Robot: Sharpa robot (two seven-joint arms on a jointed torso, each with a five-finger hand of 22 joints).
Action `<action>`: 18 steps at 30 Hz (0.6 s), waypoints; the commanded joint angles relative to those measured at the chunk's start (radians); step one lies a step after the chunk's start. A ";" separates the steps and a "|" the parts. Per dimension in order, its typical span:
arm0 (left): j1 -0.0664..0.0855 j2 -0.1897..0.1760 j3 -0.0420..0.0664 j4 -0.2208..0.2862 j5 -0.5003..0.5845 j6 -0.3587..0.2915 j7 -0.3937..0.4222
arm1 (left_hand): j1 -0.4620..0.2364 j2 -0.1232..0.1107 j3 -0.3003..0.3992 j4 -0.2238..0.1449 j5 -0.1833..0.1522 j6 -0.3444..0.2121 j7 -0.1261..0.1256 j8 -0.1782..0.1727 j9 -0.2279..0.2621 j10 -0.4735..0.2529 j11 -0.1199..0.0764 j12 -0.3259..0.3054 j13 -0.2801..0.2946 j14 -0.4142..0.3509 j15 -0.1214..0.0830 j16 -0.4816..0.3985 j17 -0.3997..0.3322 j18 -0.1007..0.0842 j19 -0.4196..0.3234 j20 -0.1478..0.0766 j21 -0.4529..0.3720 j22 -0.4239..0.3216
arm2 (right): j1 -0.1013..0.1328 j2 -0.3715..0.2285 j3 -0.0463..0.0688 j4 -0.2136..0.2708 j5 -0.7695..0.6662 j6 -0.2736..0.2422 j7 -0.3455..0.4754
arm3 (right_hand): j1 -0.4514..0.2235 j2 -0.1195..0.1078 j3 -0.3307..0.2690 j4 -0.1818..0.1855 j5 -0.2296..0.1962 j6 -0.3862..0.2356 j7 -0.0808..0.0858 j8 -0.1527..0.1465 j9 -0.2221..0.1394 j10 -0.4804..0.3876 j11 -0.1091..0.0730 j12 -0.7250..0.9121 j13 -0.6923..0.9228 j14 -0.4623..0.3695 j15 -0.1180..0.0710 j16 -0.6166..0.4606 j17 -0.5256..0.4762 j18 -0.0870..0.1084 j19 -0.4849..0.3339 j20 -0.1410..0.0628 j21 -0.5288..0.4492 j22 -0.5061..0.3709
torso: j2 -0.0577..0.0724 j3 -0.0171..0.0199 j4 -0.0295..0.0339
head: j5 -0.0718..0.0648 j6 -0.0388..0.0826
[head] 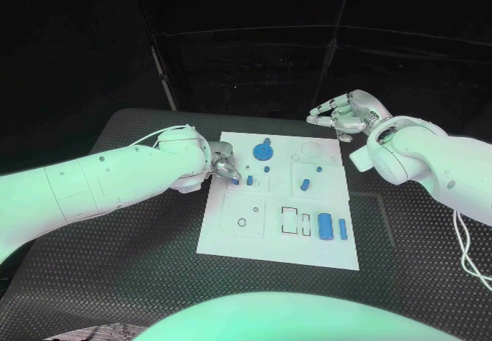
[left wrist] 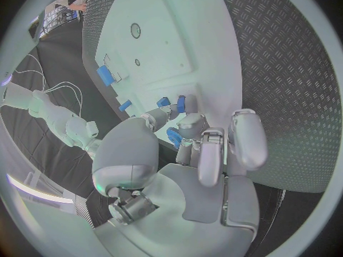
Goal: Assemble the parts on the task board
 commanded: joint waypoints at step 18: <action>-0.004 0.020 -0.004 -0.022 -0.001 0.023 -0.007 | -0.009 0.015 0.116 -0.127 0.005 0.008 -0.012 0.012 -0.005 0.053 -0.040 0.019 0.018 0.105 -0.009 0.006 0.263 -0.010 0.009 -0.002 0.010 0.145 | 0.001 0.000 0.001 0.003 -0.002 0.006 0.004 | 0.003 0.009 -0.004 0.000 0.004 -0.008 -0.002 0.004 -0.001 -0.004 -0.005 0.002 0.000 0.075 -0.008 -0.004 0.119 -0.001 0.002 -0.006 -0.004 -0.002 | 0.001 0.0011 -0.0015 | -0.001 -0.005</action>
